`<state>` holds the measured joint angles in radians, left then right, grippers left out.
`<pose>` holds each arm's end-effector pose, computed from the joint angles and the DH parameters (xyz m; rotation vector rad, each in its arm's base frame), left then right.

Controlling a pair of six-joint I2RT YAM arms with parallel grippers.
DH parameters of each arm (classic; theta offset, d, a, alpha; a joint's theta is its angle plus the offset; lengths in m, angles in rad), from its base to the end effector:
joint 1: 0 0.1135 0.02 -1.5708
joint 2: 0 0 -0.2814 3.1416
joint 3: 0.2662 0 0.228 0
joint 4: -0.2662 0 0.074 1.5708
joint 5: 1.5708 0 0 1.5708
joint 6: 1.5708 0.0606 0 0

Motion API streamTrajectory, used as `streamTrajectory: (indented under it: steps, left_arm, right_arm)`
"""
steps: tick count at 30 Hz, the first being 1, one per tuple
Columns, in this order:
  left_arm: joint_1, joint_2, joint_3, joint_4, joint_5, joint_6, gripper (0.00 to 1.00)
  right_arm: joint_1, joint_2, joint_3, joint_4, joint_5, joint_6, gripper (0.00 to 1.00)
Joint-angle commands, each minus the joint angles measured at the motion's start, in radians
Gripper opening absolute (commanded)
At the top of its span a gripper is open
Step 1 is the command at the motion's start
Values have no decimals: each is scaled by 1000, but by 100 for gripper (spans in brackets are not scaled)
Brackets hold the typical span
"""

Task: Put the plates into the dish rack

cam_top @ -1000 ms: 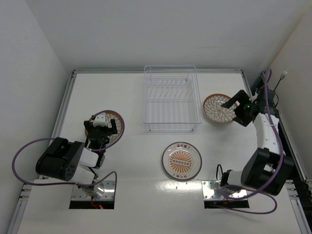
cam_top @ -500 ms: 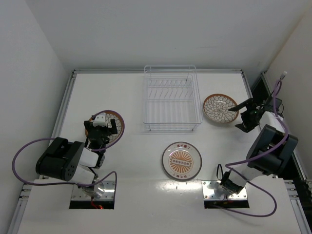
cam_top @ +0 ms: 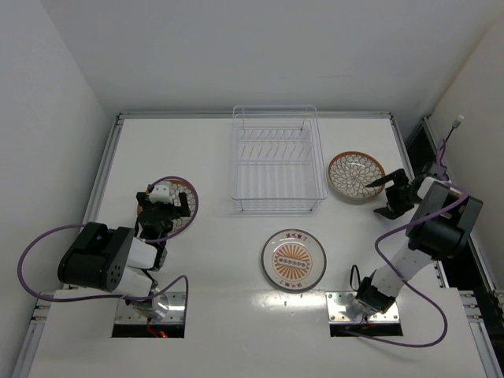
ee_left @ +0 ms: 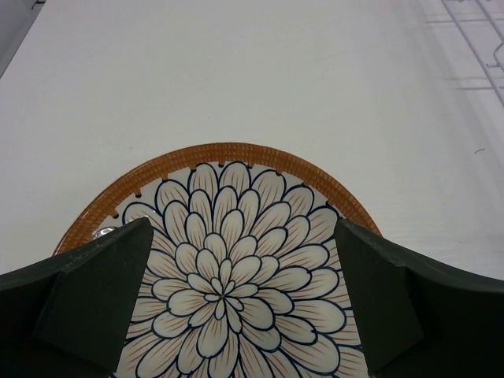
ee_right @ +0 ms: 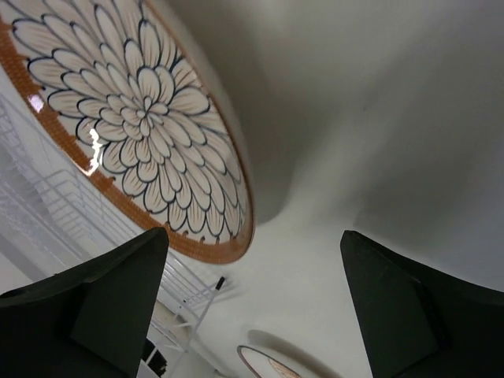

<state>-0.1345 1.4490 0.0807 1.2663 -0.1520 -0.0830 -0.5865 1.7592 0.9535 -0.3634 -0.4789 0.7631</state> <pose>0.2212 -0.0207 0.1758 -0.0717 1.6702 -0.0372 0.2805 -0.1529 0.1552 1.5826 2.1928 0.7053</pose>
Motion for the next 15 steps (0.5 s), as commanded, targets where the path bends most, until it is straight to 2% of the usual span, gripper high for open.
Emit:
streamTrajectory:
  steps: [1, 6, 7, 10, 11, 13, 14, 15]
  left_arm:
    - [13, -10, 21, 84, 39, -9, 100]
    - [13, -10, 21, 84, 39, -9, 100]
    - [13, -10, 21, 84, 39, -9, 100]
    - [13, -10, 21, 84, 39, -9, 100]
    - [13, -10, 21, 84, 39, -9, 100]
    - [13, -10, 21, 84, 39, -9, 100]
    - [13, -10, 21, 84, 39, -9, 100]
    - [13, -10, 21, 84, 39, -9, 100]
  right_arm:
    - [5, 75, 91, 41, -29, 5, 87]
    - [25, 163, 120, 92, -49, 41, 65]
    - [25, 175, 120, 106, -49, 41, 57]
    - [34, 224, 178, 106, -49, 41, 41]
    - [45, 238, 195, 106, -49, 41, 33]
    - [57, 273, 254, 68, -49, 41, 22]
    - [66, 273, 264, 52, -49, 30, 8]
    - [66, 273, 264, 52, -49, 30, 1]
